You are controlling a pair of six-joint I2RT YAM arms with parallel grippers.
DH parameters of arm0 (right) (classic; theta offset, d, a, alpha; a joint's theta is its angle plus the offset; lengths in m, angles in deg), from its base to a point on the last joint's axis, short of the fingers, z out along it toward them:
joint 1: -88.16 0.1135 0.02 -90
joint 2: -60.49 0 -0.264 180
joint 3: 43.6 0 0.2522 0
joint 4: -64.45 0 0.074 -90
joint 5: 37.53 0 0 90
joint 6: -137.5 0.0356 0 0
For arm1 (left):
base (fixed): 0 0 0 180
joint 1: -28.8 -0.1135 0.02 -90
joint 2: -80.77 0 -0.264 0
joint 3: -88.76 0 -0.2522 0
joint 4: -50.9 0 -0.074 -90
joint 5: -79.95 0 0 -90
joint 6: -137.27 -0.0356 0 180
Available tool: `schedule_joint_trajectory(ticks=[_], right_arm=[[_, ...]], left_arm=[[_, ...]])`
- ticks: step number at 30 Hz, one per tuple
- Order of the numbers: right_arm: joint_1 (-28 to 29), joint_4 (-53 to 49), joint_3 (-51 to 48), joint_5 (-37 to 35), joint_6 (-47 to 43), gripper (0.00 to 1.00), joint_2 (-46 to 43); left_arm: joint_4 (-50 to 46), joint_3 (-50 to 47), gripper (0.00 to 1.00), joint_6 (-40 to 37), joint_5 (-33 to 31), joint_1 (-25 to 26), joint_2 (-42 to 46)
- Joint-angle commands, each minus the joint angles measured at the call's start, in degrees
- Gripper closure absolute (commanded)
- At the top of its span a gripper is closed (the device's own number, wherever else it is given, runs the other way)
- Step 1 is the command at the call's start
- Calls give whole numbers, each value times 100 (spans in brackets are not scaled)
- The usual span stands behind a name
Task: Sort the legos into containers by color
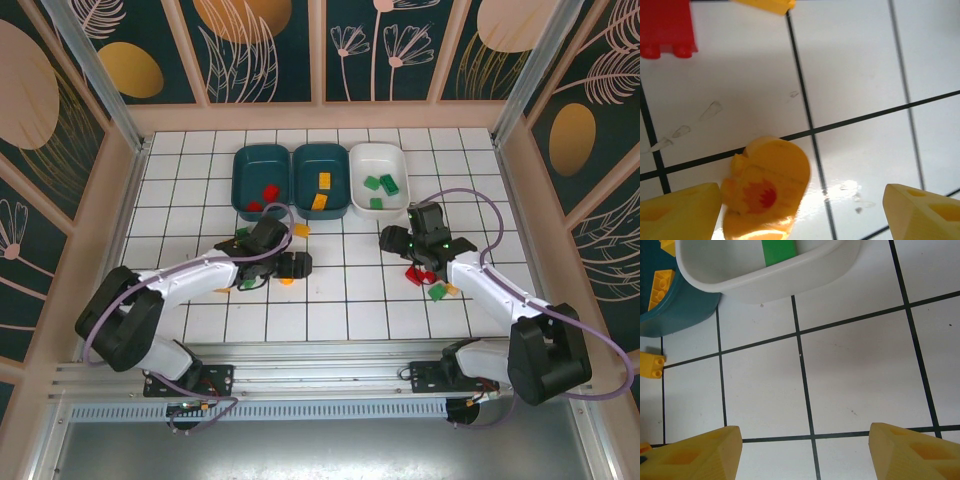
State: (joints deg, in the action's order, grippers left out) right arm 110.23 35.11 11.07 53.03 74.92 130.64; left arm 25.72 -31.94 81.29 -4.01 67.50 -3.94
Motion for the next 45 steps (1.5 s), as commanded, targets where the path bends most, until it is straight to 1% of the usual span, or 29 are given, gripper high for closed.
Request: schedule_joint_trajectory(ticks=[1,4,7,12,16,18,22,24,27,29,31,33,37,39,42,45], right_arm=[[-43,151,-25,48,75,31,6],[-36,169,-39,84,92,32,6],[-41,133,-65,38,82,31,-44],[-36,140,-106,21,95,31,-74],[-37,164,-97,41,93,31,-5],[-37,177,-83,50,88,31,25],[-38,219,-109,34,88,31,75],[-42,235,-101,41,79,31,128],[-39,265,-94,46,62,31,207],[-36,292,-92,50,45,31,240],[-40,299,-83,42,34,31,262],[-44,309,-76,51,19,31,273],[-60,324,-82,42,-15,32,270],[-67,322,-99,41,-41,32,246],[-93,305,-118,54,-68,32,191],[-114,253,-118,76,-85,32,114]], left_arm=[[-104,-42,16,129,-20,44,77],[-578,135,18,53,-732,47,-122],[-721,240,18,-6,-1023,75,-184],[-684,436,19,-329,-794,266,-607],[-686,572,25,-532,-612,462,-1060],[-567,527,29,-521,-530,462,-1152],[-551,579,39,-484,-606,460,-1240],[-563,645,47,-472,-620,462,-1270],[-571,751,57,-454,-664,461,-1295],[-617,860,66,-449,-661,463,-1312],[-687,977,71,-459,-628,458,-1282],[-787,1307,74,-491,-598,463,-1157],[-946,2051,75,-633,-743,457,-1099],[-1111,2614,76,-764,-770,455,-1307],[-1415,3439,78,-951,-891,405,-1920],[-1483,4128,79,-1011,-609,216,-2407]])
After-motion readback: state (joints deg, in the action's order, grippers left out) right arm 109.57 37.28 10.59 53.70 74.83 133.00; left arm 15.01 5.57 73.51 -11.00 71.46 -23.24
